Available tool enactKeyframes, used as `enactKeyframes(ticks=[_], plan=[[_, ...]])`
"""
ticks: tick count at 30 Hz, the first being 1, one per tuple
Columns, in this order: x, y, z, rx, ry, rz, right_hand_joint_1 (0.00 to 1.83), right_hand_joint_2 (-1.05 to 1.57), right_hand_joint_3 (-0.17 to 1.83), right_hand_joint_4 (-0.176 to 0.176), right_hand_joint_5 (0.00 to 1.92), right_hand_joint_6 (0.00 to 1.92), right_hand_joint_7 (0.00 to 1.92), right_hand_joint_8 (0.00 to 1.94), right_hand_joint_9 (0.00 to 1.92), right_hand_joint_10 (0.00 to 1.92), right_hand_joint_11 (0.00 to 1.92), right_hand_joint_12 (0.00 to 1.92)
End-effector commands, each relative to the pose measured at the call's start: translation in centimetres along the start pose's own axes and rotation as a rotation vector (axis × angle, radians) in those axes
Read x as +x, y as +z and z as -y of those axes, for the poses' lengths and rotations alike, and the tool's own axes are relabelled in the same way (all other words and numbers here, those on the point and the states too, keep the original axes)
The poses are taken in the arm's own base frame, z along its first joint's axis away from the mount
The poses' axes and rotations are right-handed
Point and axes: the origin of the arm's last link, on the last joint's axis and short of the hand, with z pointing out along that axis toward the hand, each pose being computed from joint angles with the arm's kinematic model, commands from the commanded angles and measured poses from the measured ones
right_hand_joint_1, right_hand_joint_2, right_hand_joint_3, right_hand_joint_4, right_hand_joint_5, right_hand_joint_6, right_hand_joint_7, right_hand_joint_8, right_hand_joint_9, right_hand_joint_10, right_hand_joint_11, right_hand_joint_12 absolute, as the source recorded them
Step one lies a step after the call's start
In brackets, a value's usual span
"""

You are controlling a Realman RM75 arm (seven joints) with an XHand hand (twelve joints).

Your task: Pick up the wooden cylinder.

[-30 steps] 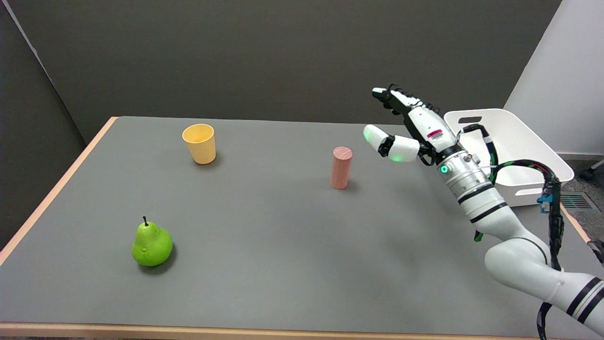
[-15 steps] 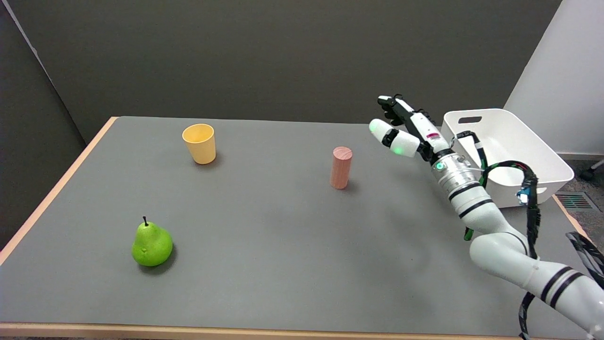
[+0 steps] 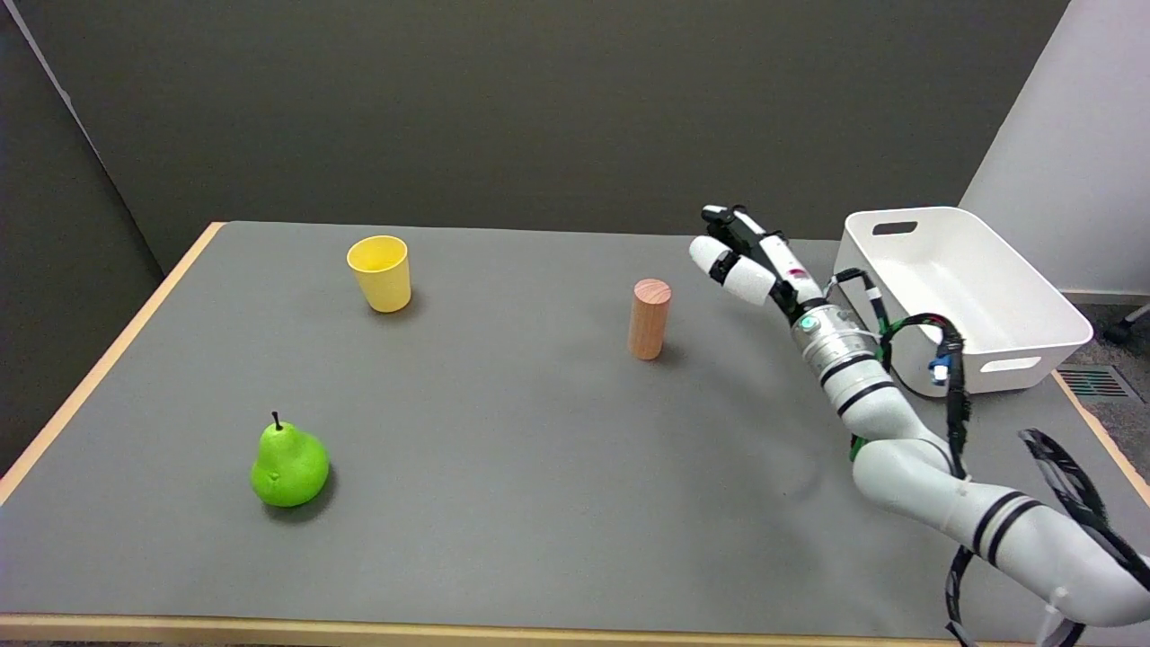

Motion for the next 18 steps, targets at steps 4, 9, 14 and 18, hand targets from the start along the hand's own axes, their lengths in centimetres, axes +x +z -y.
enactKeyframes(ticks=[4, 9, 14, 18], plan=[[-6.3, 2.4, -1.8, -0.096, 0.167, 0.073, 0.24, 0.59, 0.96, 0.052, 0.18, 0.4, 0.26, 0.31, 0.25, 0.64, 0.14, 1.19], [-6.5, 2.9, -1.2, -0.074, 0.182, 0.079, 0.23, 0.59, 0.96, 0.055, 0.18, 0.4, 0.26, 0.31, 0.25, 0.64, 0.14, 1.18], [-6.6, 2.9, -0.8, -0.052, 0.18, 0.074, 0.23, 0.59, 0.97, 0.058, 0.18, 0.4, 0.25, 0.31, 0.25, 0.63, 0.14, 1.18], [-6.9, 2.4, -1.0, -0.053, 0.18, 0.08, 0.23, 0.59, 0.97, 0.059, 0.18, 0.4, 0.25, 0.3, 0.25, 0.63, 0.14, 1.17]])
